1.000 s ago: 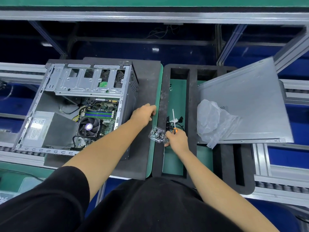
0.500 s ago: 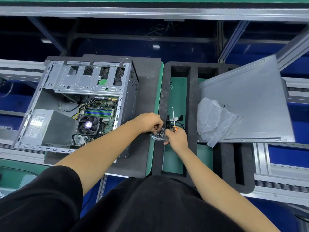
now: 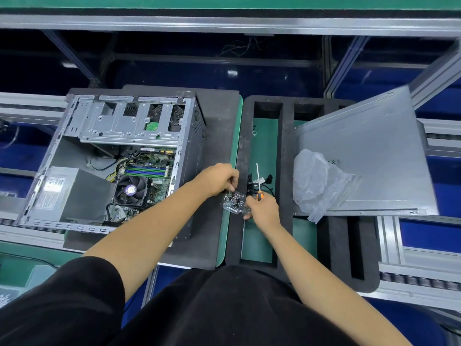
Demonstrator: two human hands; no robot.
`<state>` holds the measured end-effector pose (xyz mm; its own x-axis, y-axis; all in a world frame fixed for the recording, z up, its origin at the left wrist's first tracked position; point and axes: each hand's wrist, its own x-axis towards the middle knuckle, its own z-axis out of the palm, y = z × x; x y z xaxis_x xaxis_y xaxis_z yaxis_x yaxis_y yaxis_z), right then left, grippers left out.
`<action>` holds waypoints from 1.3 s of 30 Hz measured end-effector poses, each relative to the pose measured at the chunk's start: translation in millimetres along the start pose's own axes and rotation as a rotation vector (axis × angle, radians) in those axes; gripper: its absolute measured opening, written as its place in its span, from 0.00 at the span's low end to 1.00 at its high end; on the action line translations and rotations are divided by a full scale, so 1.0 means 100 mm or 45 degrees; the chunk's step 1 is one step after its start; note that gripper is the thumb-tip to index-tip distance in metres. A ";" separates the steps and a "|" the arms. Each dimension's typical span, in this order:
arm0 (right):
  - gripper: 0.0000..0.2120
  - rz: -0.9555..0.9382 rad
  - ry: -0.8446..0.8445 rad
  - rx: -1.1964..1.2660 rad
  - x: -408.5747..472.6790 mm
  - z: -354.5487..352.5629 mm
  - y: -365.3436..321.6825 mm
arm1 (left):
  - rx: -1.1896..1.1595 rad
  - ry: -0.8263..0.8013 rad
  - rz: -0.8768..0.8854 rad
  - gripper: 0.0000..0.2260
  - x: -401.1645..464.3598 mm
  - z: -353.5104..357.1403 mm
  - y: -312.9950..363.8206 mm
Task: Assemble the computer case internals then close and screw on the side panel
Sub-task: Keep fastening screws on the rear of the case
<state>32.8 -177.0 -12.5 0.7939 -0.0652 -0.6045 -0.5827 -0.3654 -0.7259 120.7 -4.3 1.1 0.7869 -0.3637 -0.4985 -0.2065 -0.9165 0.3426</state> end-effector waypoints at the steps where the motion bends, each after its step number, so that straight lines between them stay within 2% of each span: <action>1: 0.16 0.004 0.008 -0.002 0.01 -0.01 0.01 | -0.003 0.105 -0.092 0.06 0.01 -0.02 -0.03; 3: 0.18 0.000 0.017 -0.007 0.00 -0.02 0.03 | -0.009 0.277 -0.278 0.07 0.01 -0.03 -0.10; 4: 0.18 -0.006 0.016 -0.010 0.00 -0.02 0.03 | -0.018 0.296 -0.346 0.08 0.01 -0.02 -0.12; 9: 0.16 0.003 0.006 -0.019 0.00 -0.02 0.04 | -0.081 0.217 -0.473 0.08 0.05 -0.02 -0.09; 15: 0.18 -0.001 0.013 -0.027 0.02 -0.02 0.04 | -0.170 0.129 -0.512 0.05 0.05 -0.04 -0.07; 18: 0.16 -0.006 0.006 -0.034 0.03 -0.01 0.03 | -0.102 0.125 -0.435 0.07 0.01 -0.06 -0.06; 21: 0.15 0.000 0.002 -0.029 0.03 0.00 0.03 | -0.076 0.114 -0.075 0.08 -0.02 -0.03 -0.03; 24: 0.12 -0.010 -0.015 -0.030 0.04 0.00 0.03 | 0.064 -0.084 0.199 0.09 -0.05 0.05 0.02; 26: 0.10 -0.005 -0.019 -0.027 0.05 -0.01 0.04 | 0.155 -0.142 0.233 0.10 -0.04 0.09 0.01; 31: 0.12 0.000 -0.014 -0.014 0.05 -0.01 0.06 | 0.146 -0.148 0.203 0.10 0.00 0.09 0.00; 35: 0.08 -0.007 -0.030 -0.008 0.06 0.00 0.05 | 0.163 -0.164 0.191 0.10 0.02 0.15 0.00; 39: 0.12 -0.003 -0.017 0.003 0.05 0.00 0.05 | 0.204 -0.135 0.204 0.06 0.02 0.19 0.02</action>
<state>34.1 -179.4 -19.6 0.7929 -0.0520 -0.6071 -0.5814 -0.3630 -0.7282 110.9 -10.5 -14.1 0.6731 -0.5139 -0.5318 -0.4199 -0.8576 0.2972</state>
